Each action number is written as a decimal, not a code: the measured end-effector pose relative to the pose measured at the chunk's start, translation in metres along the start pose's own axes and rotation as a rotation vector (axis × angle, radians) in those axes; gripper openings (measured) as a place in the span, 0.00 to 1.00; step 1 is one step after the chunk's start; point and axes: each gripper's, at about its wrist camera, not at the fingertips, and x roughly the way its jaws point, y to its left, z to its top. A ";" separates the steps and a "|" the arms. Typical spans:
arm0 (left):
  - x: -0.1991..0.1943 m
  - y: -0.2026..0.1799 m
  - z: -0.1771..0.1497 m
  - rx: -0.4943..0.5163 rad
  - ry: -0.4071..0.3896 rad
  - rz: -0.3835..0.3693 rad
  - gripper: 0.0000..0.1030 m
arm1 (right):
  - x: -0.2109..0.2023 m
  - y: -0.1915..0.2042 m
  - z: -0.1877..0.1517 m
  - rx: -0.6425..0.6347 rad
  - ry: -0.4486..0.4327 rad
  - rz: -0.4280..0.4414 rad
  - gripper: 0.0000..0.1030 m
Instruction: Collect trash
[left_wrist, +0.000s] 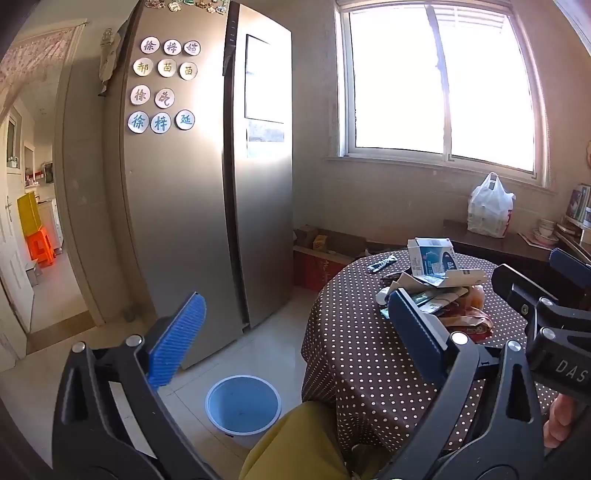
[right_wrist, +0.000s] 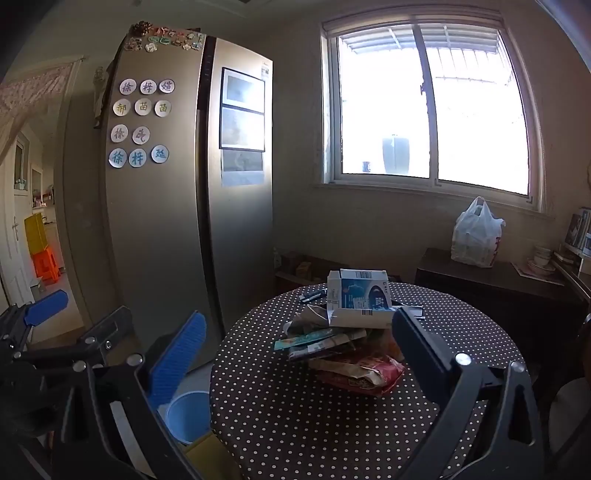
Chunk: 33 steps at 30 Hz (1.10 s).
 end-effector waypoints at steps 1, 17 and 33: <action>0.001 0.000 -0.001 0.000 0.002 0.001 0.94 | 0.002 0.001 -0.001 0.001 0.005 0.005 0.96; 0.009 -0.002 -0.007 0.013 0.033 -0.003 0.94 | 0.008 -0.001 -0.008 0.011 0.026 0.011 0.96; 0.009 0.000 -0.009 0.001 0.044 0.000 0.94 | 0.010 0.001 -0.009 0.010 0.034 0.023 0.96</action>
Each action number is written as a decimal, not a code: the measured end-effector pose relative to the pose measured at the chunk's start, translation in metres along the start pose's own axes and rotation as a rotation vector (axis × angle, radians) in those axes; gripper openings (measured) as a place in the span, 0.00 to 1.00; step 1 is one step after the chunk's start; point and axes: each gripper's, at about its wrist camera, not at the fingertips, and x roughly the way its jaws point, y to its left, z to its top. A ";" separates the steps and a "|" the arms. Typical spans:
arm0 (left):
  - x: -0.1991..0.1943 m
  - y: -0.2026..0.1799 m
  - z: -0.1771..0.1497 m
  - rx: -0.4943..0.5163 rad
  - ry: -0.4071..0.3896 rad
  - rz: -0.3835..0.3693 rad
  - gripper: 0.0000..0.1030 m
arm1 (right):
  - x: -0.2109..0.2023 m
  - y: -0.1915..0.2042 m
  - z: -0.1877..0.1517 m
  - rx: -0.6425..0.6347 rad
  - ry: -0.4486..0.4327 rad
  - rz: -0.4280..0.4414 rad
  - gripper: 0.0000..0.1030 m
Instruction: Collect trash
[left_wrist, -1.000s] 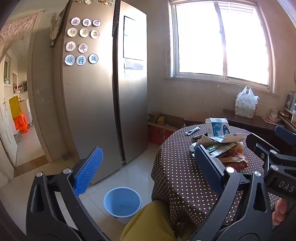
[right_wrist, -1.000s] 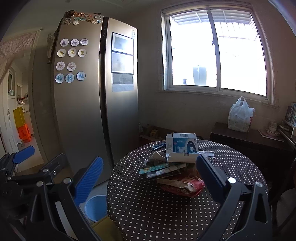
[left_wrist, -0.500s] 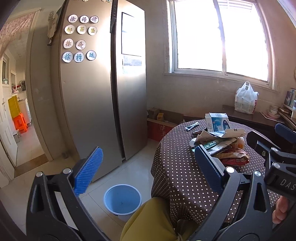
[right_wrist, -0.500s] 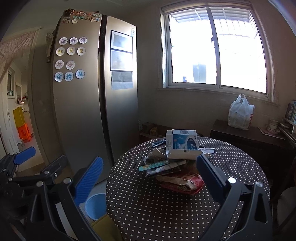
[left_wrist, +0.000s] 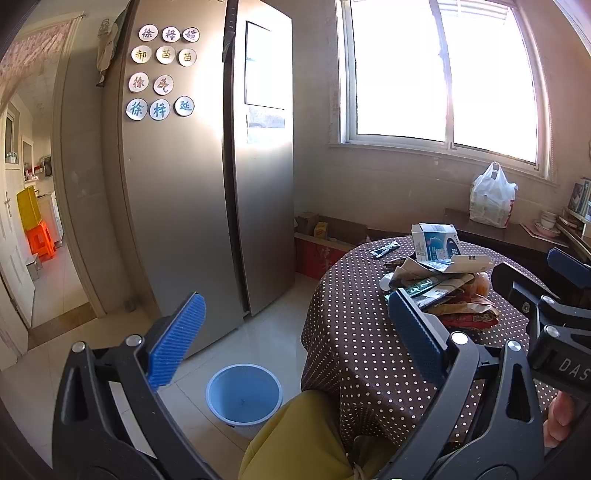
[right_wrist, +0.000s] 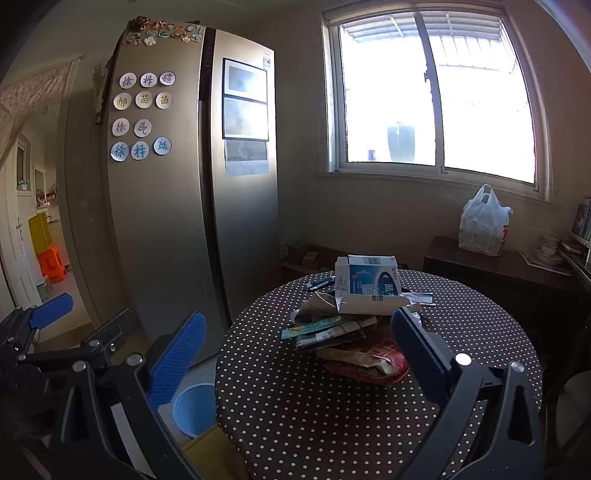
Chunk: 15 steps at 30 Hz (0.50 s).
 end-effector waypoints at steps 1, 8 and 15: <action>0.000 0.000 0.000 0.000 0.000 0.001 0.94 | 0.000 0.000 0.000 -0.001 0.000 0.001 0.96; 0.001 0.001 0.001 -0.002 0.005 0.005 0.94 | 0.000 0.002 -0.001 -0.008 -0.002 -0.005 0.96; 0.003 0.001 0.001 -0.004 0.012 0.008 0.94 | 0.002 0.003 -0.001 -0.013 -0.002 -0.011 0.96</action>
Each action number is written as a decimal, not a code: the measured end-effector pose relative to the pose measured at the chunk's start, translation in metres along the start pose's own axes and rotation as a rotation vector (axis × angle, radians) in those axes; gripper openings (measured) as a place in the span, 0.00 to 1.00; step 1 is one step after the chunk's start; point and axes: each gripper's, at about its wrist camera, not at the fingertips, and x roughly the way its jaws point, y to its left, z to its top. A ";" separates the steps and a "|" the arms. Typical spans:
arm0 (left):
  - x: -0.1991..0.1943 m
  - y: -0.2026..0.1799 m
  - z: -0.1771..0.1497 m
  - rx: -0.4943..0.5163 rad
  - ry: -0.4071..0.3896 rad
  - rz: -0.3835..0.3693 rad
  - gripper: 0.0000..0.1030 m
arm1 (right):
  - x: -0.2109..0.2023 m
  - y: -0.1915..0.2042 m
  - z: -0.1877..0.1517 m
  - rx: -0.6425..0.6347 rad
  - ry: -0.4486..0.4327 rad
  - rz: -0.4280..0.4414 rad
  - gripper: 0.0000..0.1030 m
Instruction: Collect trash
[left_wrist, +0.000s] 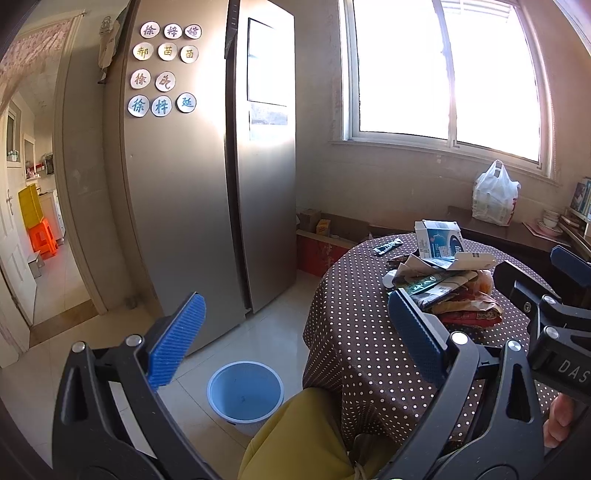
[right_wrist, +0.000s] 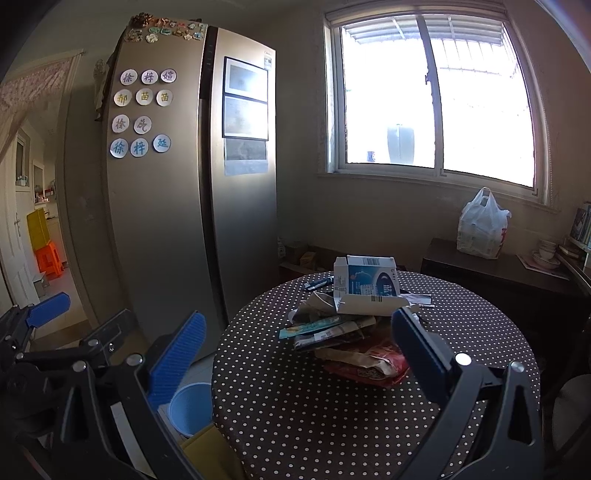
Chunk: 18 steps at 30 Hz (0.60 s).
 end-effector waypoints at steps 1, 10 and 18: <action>0.000 0.000 0.000 0.000 0.002 0.000 0.94 | 0.000 0.000 0.000 0.000 0.000 0.000 0.96; -0.001 0.000 -0.001 0.002 -0.002 0.006 0.94 | 0.000 0.001 -0.002 -0.002 0.007 -0.002 0.96; -0.002 0.002 -0.003 0.002 -0.001 0.007 0.94 | 0.001 0.001 -0.004 0.005 0.012 0.002 0.96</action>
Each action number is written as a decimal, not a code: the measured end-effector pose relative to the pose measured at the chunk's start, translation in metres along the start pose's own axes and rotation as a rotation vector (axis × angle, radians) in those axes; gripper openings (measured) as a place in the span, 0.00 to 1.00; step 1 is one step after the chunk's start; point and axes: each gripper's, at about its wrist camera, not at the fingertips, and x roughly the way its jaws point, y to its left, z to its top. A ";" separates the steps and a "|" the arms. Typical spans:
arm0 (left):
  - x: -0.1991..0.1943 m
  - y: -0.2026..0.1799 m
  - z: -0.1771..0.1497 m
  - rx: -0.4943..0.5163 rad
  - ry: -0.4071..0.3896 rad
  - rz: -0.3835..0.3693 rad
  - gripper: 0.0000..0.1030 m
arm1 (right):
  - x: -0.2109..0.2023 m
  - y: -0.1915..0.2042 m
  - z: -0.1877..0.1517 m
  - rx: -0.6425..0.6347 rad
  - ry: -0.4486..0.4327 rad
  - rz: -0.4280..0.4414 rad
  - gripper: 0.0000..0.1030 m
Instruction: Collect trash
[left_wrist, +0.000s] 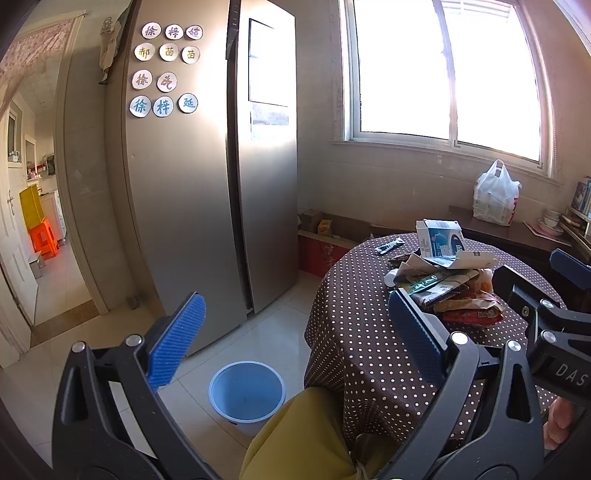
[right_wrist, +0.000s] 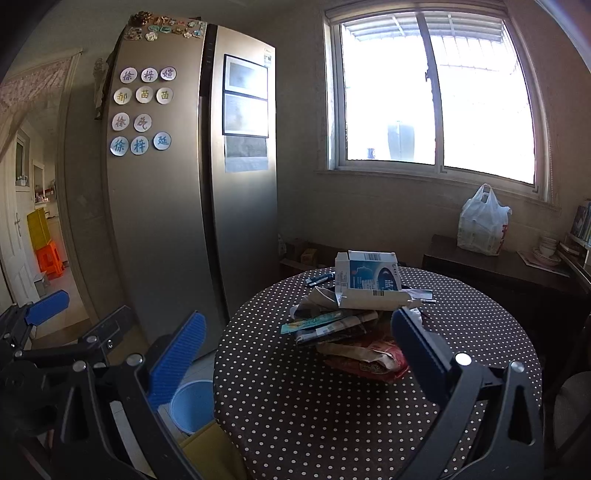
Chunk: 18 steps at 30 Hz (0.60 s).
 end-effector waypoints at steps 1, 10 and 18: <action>0.000 0.000 0.000 0.000 0.001 0.001 0.94 | 0.000 0.000 0.000 0.001 0.002 0.001 0.96; 0.006 -0.002 0.001 0.004 0.019 -0.010 0.94 | 0.006 -0.003 -0.001 0.019 0.027 0.000 0.96; 0.028 -0.010 -0.004 0.008 0.081 -0.054 0.94 | 0.026 -0.016 -0.009 0.060 0.089 -0.035 0.96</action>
